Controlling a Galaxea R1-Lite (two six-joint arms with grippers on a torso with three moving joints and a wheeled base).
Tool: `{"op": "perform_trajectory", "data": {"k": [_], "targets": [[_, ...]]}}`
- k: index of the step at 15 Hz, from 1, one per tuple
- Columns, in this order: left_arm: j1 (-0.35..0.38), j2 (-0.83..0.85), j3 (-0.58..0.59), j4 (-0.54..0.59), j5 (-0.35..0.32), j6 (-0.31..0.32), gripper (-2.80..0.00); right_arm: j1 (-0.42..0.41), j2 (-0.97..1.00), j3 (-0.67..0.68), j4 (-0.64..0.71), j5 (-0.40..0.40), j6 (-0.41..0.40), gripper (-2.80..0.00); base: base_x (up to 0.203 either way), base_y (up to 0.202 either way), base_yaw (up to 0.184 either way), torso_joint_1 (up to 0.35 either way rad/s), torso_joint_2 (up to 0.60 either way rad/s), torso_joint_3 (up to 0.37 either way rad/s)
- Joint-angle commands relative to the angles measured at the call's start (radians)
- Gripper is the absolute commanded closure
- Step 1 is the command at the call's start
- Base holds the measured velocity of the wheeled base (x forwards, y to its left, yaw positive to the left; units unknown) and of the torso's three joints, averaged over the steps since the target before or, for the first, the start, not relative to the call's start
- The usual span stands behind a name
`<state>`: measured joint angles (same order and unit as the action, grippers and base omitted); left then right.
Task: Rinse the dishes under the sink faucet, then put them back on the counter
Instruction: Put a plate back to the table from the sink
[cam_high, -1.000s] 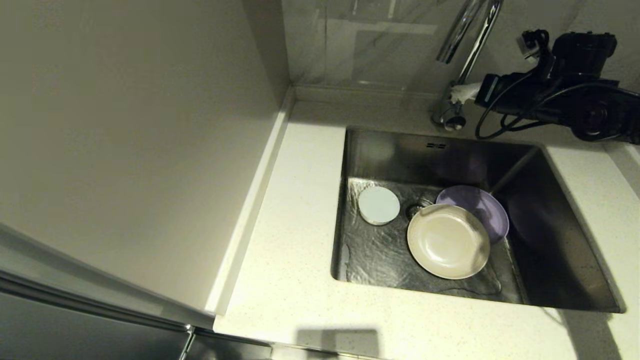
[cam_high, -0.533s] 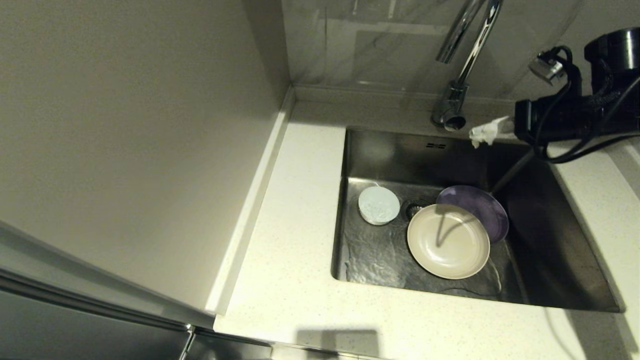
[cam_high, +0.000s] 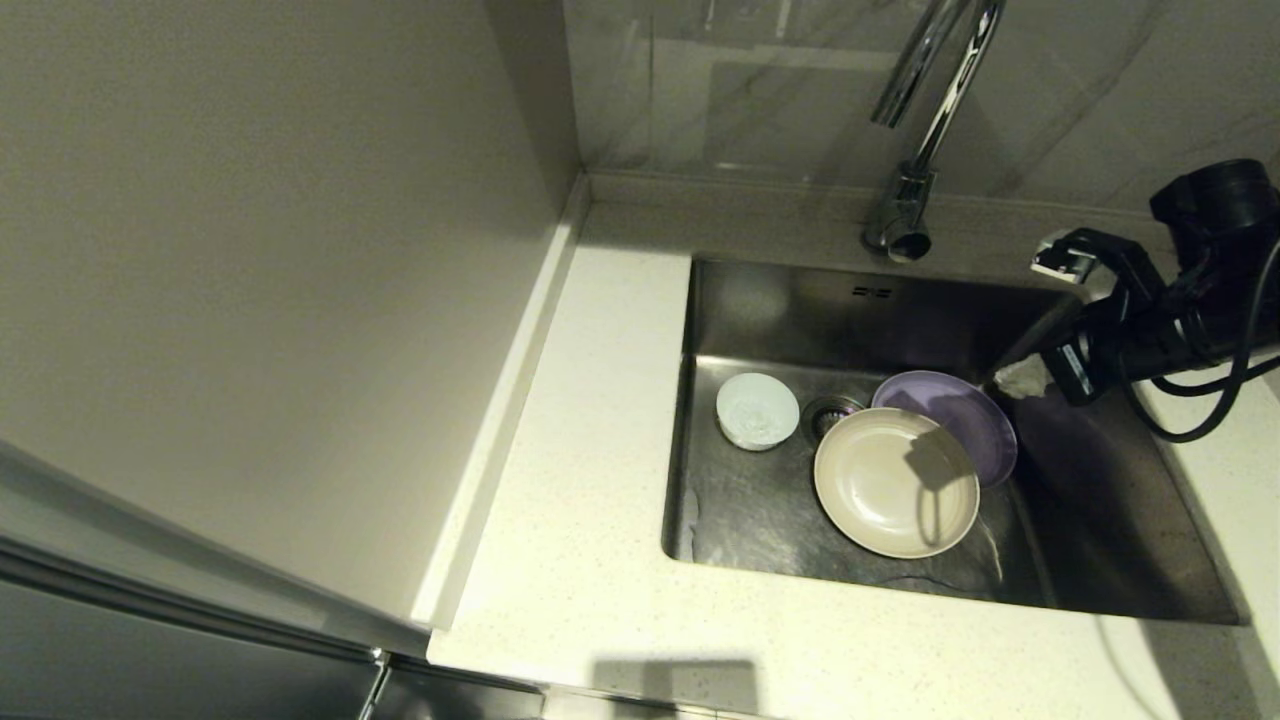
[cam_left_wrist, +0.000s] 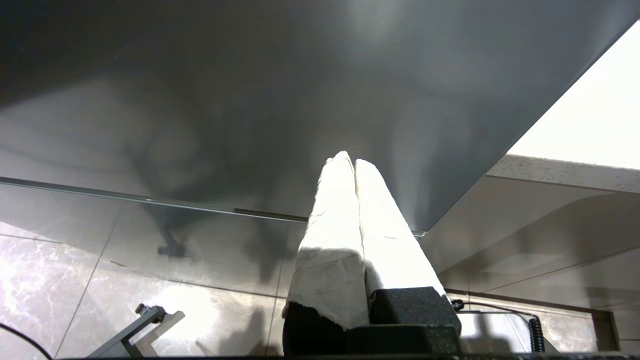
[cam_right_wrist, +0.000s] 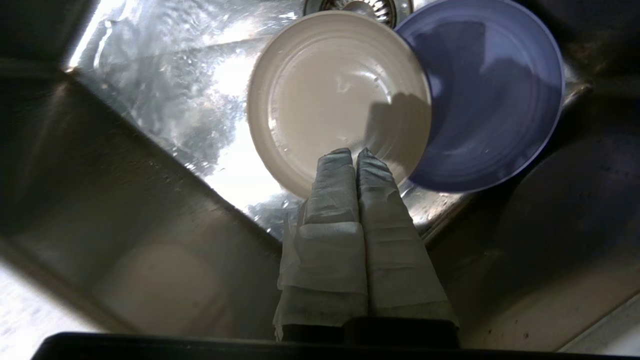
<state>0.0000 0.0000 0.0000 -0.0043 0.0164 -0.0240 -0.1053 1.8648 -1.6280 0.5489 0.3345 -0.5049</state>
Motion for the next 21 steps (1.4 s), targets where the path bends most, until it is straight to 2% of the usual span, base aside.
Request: {"op": "perform_trajectory", "data": {"k": [1,4,6,8,9,13,16,21], "targets": [[0.0,-0.002,0.0,0.0,0.0,-0.001,0.0,-0.001,0.055,0.02,-0.071,-0.016,-0.004,-2.8,0.0,0.0,0.0,0.0,0.0,0.0],[0.0,-0.002,0.0,0.0,0.0,-0.001,0.0,-0.014,0.159,0.019,-0.206,-0.026,-0.007,-2.8,0.0,0.0,0.0,0.0,0.0,0.0],[0.0,-0.002,0.0,0.0,0.0,-0.001,0.0,-0.034,0.255,0.017,-0.358,-0.026,-0.009,-2.8,0.0,0.0,0.0,0.0,0.0,0.0],[0.0,-0.002,0.0,0.0,0.0,-0.001,0.0,-0.07,0.326,0.039,-0.493,-0.026,-0.058,-2.8,0.0,0.0,0.0,0.0,0.0,0.0],[0.0,-0.002,0.0,0.0,0.0,-0.001,0.0,-0.093,0.344,0.053,-0.502,-0.024,-0.096,-2.8,0.0,0.0,0.0,0.0,0.0,0.0],[0.0,-0.002,0.0,0.0,0.0,-0.001,0.0,-0.124,0.4,0.051,-0.506,0.012,-0.131,-2.8,0.0,0.0,0.0,0.0,0.0,0.0],[0.0,-0.002,0.0,0.0,0.0,-0.001,0.0,-0.138,0.417,0.069,-0.507,0.021,-0.219,-2.8,0.0,0.0,0.0,0.0,0.0,0.0],[0.0,-0.002,0.0,0.0,0.0,-0.001,0.0,-0.137,0.445,0.073,-0.5,0.02,-0.246,-2.8,0.0,0.0,0.0,0.0,0.0,0.0]]}}
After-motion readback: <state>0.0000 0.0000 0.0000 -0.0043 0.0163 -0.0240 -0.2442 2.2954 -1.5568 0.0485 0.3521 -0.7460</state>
